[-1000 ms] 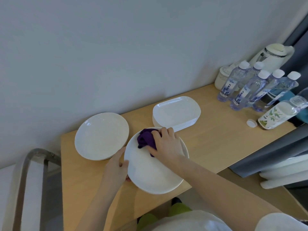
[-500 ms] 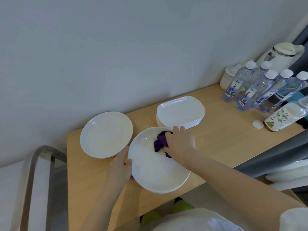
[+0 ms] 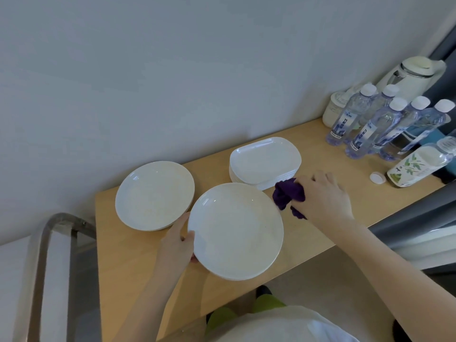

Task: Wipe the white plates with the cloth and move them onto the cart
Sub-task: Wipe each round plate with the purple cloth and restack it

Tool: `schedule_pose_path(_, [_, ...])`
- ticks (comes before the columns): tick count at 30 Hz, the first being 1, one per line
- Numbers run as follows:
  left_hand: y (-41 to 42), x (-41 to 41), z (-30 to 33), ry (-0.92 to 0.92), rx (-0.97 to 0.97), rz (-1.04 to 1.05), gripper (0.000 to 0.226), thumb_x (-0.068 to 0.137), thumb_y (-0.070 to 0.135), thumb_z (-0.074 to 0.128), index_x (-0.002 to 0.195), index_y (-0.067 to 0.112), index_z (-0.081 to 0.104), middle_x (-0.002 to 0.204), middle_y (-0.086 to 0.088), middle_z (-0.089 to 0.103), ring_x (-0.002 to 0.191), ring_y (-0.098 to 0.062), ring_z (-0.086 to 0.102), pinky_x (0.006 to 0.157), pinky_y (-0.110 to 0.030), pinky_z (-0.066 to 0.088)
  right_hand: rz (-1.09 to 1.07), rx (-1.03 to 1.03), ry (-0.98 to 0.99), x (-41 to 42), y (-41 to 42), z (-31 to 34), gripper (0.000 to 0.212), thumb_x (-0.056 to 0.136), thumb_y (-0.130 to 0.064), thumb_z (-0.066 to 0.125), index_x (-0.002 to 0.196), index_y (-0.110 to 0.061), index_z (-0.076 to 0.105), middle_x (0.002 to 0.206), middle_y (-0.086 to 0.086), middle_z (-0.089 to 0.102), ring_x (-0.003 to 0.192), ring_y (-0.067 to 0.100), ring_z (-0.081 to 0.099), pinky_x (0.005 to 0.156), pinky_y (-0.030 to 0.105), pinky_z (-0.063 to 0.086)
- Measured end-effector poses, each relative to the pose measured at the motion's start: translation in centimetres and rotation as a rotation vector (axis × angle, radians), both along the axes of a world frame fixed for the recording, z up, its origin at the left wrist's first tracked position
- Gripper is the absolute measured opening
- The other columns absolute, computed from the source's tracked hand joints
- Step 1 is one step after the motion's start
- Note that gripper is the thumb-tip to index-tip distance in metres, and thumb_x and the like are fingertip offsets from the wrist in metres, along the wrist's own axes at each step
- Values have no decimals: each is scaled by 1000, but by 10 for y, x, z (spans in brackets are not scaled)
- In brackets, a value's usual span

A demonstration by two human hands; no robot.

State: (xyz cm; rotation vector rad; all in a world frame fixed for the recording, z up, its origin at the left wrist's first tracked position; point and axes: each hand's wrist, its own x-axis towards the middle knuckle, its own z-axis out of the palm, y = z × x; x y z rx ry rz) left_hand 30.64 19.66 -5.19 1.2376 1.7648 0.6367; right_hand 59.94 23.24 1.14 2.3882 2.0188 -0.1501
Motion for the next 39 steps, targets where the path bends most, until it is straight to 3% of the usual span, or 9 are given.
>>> schedule_pose_path(3, [-1, -1, -2, -9, 9, 17, 46, 93, 17, 49, 133, 40, 46, 61, 0, 64, 52, -13, 63, 47, -22, 51, -91, 70, 129, 10, 6, -14, 29, 70, -28, 62, 99, -27, 60, 96, -2, 46, 101, 23, 41, 78, 33, 38])
schedule_pose_path(8, [0, -4, -2, 144, 50, -29, 42, 94, 32, 53, 135, 34, 46, 71, 4, 67, 57, -12, 65, 59, -30, 53, -127, 1, 189, 9, 9, -51, 33, 80, -32, 58, 113, -28, 56, 102, 0, 48, 103, 24, 42, 77, 34, 42])
schedule_pose_path(15, [5, -14, -2, 240, 134, 107, 23, 95, 37, 49, 116, 31, 57, 71, 5, 64, 67, -13, 63, 58, -30, 48, -75, -54, 196, 2, 1, -88, 35, 89, -28, 55, 124, -26, 50, 116, 0, 49, 108, 22, 41, 69, 32, 39])
schedule_pose_path(20, [5, -28, -2, 305, 249, 293, 19, 99, 32, 45, 111, 26, 59, 75, 2, 63, 69, -15, 60, 54, -28, 44, -26, -73, 199, 4, 6, -73, 31, 93, -40, 50, 122, -29, 51, 118, -4, 49, 111, 19, 44, 70, 31, 40])
schedule_pose_path(24, [8, -52, -2, 294, 285, 399, 21, 99, 29, 45, 113, 24, 60, 88, 1, 63, 79, -17, 58, 59, -29, 42, 29, 128, 302, -6, 21, -34, 23, 95, -32, 46, 113, -26, 58, 110, -4, 56, 97, 19, 53, 67, 32, 43])
schedule_pose_path(29, [28, -87, -14, 396, 176, 428, 31, 96, 27, 48, 126, 17, 52, 106, -3, 59, 85, -18, 50, 63, -30, 36, 257, 200, 424, -69, 58, -2, 25, 96, -22, 44, 115, -21, 60, 109, -2, 58, 99, 19, 56, 75, 36, 49])
schedule_pose_path(32, [42, -102, -21, 443, 52, 400, 43, 96, 28, 50, 134, 10, 44, 126, -12, 51, 95, -28, 53, 72, -39, 41, 378, 96, 402, -124, 81, -5, 24, 96, -19, 40, 106, -15, 62, 104, 1, 59, 95, 24, 55, 76, 37, 49])
schedule_pose_path(35, [53, -112, -25, 478, -25, 371, 45, 97, 28, 50, 134, 4, 41, 131, -16, 44, 93, -30, 50, 72, -41, 41, 493, -50, 299, -175, 102, -21, 17, 95, -13, 41, 95, -14, 58, 91, 1, 55, 85, 25, 55, 66, 32, 45])
schedule_pose_path(39, [63, -123, -30, 502, -99, 317, 43, 97, 27, 49, 130, 0, 42, 125, -16, 49, 96, -31, 51, 71, -38, 42, 518, -142, 156, -217, 117, -49, 32, 95, -13, 39, 127, -15, 46, 119, 7, 55, 106, 27, 53, 77, 34, 47])
